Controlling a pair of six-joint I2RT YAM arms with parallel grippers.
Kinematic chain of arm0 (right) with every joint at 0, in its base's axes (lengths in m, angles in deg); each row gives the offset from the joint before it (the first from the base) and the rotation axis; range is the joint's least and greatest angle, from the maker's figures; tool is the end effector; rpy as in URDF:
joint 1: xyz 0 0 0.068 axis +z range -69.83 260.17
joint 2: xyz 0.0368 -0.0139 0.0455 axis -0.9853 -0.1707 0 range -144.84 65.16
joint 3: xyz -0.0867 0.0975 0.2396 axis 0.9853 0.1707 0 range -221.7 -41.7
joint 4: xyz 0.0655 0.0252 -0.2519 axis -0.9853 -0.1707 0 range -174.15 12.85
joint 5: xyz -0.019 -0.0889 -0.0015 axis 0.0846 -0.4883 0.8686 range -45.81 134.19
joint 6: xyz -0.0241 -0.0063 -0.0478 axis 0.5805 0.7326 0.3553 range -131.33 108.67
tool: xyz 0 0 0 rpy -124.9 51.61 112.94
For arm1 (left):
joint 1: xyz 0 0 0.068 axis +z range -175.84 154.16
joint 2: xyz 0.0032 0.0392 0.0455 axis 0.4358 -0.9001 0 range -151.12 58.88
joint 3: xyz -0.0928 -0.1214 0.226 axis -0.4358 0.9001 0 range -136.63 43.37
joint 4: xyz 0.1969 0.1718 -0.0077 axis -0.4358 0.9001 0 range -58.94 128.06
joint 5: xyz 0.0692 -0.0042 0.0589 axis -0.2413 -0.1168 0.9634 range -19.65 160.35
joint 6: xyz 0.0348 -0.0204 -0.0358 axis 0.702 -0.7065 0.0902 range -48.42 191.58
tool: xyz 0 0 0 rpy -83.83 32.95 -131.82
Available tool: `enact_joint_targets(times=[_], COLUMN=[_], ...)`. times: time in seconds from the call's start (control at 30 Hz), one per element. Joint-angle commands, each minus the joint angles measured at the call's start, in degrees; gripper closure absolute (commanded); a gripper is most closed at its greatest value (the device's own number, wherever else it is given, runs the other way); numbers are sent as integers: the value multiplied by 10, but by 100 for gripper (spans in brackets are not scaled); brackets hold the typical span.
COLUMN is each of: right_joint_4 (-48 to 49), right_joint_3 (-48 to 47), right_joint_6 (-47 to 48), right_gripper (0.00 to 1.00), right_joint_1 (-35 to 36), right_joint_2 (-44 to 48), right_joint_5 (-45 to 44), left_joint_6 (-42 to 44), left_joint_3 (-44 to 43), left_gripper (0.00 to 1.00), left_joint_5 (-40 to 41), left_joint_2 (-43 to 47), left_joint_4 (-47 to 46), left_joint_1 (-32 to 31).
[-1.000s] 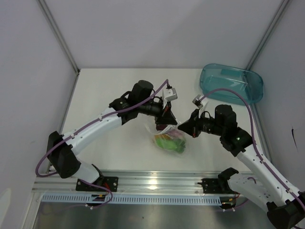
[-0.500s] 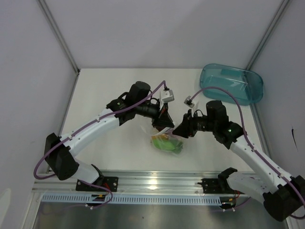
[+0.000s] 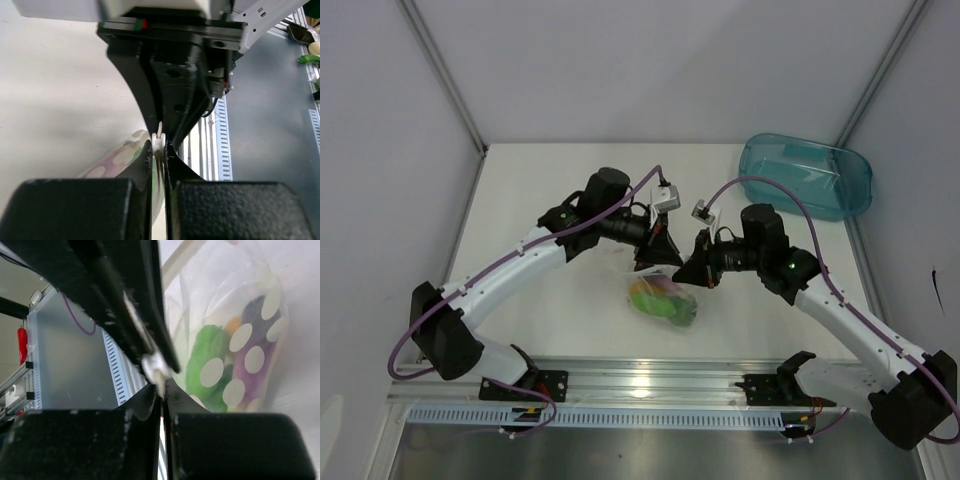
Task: Place the food in the zip-top bag and seal the zipper
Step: Zip the zipper food storage bag at the center of the board.
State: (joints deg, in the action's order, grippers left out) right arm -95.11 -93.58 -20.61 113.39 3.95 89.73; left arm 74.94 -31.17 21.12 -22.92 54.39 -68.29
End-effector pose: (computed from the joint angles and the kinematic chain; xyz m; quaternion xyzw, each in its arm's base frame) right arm 0.1804 0.1486 0.3190 -0.3603 0.7285 0.4819 0.3274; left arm 0.2154 -0.2337 0.3538 0.4975 0.6470 -0.4917 0.3035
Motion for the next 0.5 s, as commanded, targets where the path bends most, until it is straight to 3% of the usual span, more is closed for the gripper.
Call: enact_joint_targets(times=[0.0, 0.47], right_joint_4=[57, 85], right_joint_3=[13, 59], right_joint_6=[-15, -44], right_gripper=[100, 100], right_joint_1=[1, -11], right_joint_2=[3, 102], right_joint_5=[3, -99], left_joint_6=[-2, 0], left_joint_3=[-29, -11], left_gripper=[99, 99], left_joint_5=[-32, 5], left_joint_2=[26, 36], left_joint_4=[-8, 13], left_joint_1=[-3, 18])
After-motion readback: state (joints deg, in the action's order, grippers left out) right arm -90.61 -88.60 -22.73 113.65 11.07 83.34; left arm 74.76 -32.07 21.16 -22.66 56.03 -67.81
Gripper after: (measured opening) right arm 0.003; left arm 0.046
